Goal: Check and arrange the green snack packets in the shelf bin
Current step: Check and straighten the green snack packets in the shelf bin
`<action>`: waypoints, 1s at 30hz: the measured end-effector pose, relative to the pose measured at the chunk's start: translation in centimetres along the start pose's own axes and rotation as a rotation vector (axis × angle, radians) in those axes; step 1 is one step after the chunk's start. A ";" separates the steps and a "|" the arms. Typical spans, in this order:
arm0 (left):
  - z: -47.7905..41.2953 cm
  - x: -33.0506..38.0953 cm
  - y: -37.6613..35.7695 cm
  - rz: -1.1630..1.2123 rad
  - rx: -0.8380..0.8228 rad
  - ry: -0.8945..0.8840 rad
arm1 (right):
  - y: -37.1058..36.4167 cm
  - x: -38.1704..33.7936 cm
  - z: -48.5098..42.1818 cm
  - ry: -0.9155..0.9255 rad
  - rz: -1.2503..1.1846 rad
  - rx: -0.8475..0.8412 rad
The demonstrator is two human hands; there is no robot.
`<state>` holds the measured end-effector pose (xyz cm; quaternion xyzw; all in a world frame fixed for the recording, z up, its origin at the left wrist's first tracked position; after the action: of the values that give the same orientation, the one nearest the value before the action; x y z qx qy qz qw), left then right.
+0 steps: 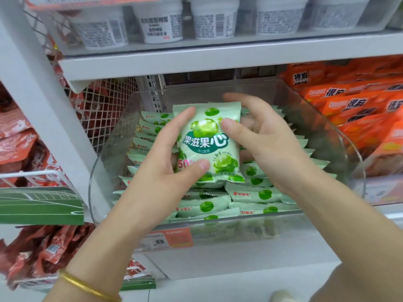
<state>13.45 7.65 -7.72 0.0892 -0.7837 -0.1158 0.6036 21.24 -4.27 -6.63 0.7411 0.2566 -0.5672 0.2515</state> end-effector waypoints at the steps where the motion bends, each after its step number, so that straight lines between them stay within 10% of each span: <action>1: 0.0 0.1 -0.2 0.023 -0.018 -0.003 | 0.2 -0.1 0.0 0.015 -0.001 0.010; 22: 0.0 0.4 -0.4 0.026 -0.034 -0.007 | 0.7 1.0 -0.5 -0.046 -0.074 0.111; 30: 0.5 0.8 0.7 -0.464 0.152 0.071 | 0.1 0.3 -0.1 -0.013 -0.139 0.068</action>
<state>12.76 8.13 -6.91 0.3161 -0.7271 -0.1888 0.5795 21.43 -4.24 -6.86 0.7258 0.2863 -0.5967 0.1878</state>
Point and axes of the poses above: each hand's wrist, its own z-axis away from the middle knuckle, its own y-axis out of the back of the hand, x = y × z, the point moved 8 cm from there along -z, towards the middle knuckle, and after that the axes turned 12 degrees about -x, right-handed, at the moved point
